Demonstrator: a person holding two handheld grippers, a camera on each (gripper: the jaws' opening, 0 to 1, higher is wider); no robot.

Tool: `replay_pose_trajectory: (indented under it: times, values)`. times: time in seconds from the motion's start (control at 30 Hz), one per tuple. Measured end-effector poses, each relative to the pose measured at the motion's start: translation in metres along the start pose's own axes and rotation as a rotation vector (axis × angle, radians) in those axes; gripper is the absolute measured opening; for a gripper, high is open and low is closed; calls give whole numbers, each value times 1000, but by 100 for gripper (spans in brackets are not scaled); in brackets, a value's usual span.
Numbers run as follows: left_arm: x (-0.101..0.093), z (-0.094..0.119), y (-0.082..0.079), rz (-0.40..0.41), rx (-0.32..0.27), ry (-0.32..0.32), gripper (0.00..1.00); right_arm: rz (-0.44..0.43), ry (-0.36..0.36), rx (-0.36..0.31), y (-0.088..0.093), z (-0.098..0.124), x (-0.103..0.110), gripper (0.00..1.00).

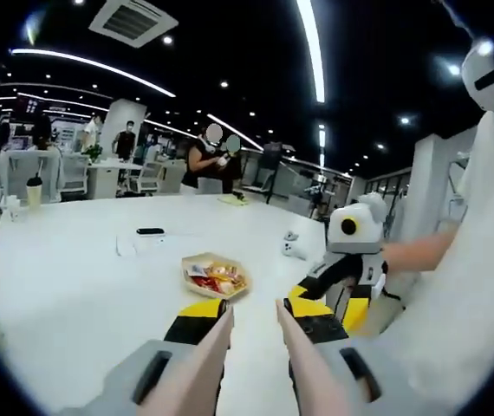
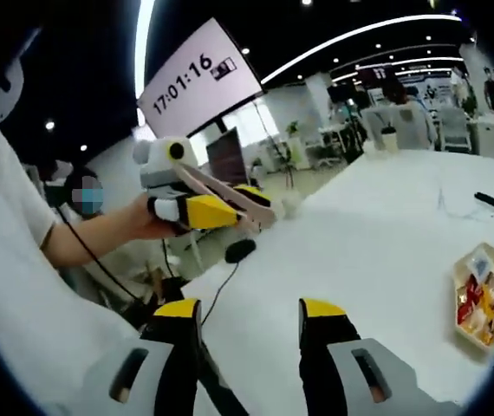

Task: Place the target food into the container with the food tongs after gripping and lifting it, then release it inside without dropping or visibly crushing the food.

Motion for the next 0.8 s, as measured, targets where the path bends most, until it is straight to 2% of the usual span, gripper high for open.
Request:
replay_pose_trajectory:
  times: [0.07, 0.17, 0.27, 0.33, 0.37, 0.5, 0.57, 0.67, 0.8]
  values:
    - [-3, 4, -2, 3, -3, 19, 25, 17, -18, 15, -3, 0, 4, 40]
    - [-12, 10, -7, 23, -26, 79, 25, 53, -29, 32, -8, 0, 7, 40]
    - [-19, 16, -11, 27, -42, 114, 26, 90, -53, 47, -14, 0, 14, 40]
    - [-23, 18, -14, 38, -64, 130, 26, 112, -71, 58, -17, 0, 20, 40]
    - [-28, 19, -16, 63, -80, 158, 26, 119, -84, 66, -17, 0, 23, 39]
    - [-36, 19, -15, 78, -80, 204, 26, 123, -114, 83, -16, 0, 30, 30]
    - [-43, 19, -10, 85, -55, 245, 26, 128, -128, 89, -15, -1, 33, 30]
    - [-49, 18, -16, 101, -100, 278, 26, 134, -143, 99, -13, -2, 37, 32]
    - [-51, 16, -16, 80, -103, 283, 26, 116, -158, 92, -16, -3, 38, 36]
Point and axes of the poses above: the point that each gripper's makers call its tool centre point, and the gripper's own axes: z roughly backward along the fingers, x roughly to its left, y roughly out of its underside, the point moved 4 cm from there along z, roughly backward along the fingers, and after that the axes turned 9 degrees about -z, right-handed, at the moved point
